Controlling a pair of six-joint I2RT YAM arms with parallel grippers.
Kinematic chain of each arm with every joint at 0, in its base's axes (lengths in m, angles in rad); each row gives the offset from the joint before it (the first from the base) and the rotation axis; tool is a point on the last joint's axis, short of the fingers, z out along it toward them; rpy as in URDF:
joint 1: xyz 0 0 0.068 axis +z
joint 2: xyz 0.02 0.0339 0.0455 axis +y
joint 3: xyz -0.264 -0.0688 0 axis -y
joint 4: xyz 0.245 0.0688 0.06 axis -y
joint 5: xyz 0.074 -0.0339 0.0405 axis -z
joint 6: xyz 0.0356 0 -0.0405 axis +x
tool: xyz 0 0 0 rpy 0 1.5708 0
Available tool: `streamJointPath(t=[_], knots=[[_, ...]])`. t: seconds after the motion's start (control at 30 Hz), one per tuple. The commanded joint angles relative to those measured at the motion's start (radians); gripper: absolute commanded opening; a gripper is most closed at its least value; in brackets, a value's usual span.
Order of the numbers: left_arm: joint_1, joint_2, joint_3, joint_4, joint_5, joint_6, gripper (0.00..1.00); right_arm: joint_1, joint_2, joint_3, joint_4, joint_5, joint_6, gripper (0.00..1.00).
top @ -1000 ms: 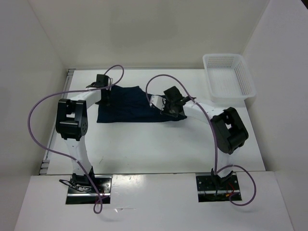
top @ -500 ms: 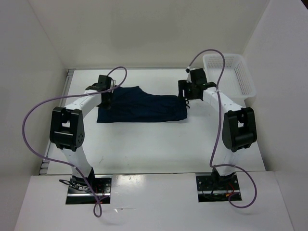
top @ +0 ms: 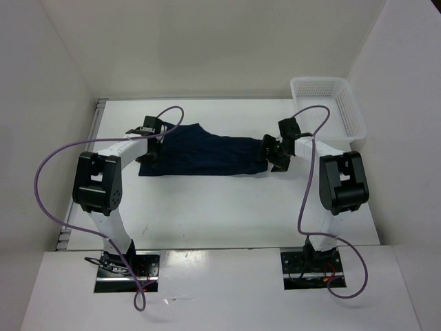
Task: Fold and stack the shorts
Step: Fold the shorts
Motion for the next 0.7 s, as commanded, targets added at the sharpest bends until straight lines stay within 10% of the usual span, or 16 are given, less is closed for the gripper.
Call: streamJointPath(t=[0.0, 0.23, 0.37, 0.47, 0.67], knots=[[0.004, 0.022, 0.001, 0.005, -0.018, 0.003, 0.47, 0.003, 0.073, 0.010, 0.089, -0.111, 0.059, 0.87], [0.004, 0.022, -0.011, 0.005, -0.027, 0.003, 0.47, 0.003, 0.161, 0.051, 0.080, -0.069, 0.084, 0.64], [0.004, 0.022, -0.020, 0.005, -0.036, 0.003, 0.47, 0.003, 0.170, 0.071, 0.090, -0.056, 0.067, 0.17], [0.004, 0.013, -0.020, 0.005, -0.046, 0.003, 0.47, 0.003, 0.118, 0.094, 0.069, -0.020, -0.037, 0.00], [0.004, -0.008, -0.009, 0.024, -0.046, 0.003, 0.47, -0.017, -0.020, 0.144, -0.002, 0.103, -0.236, 0.00]])
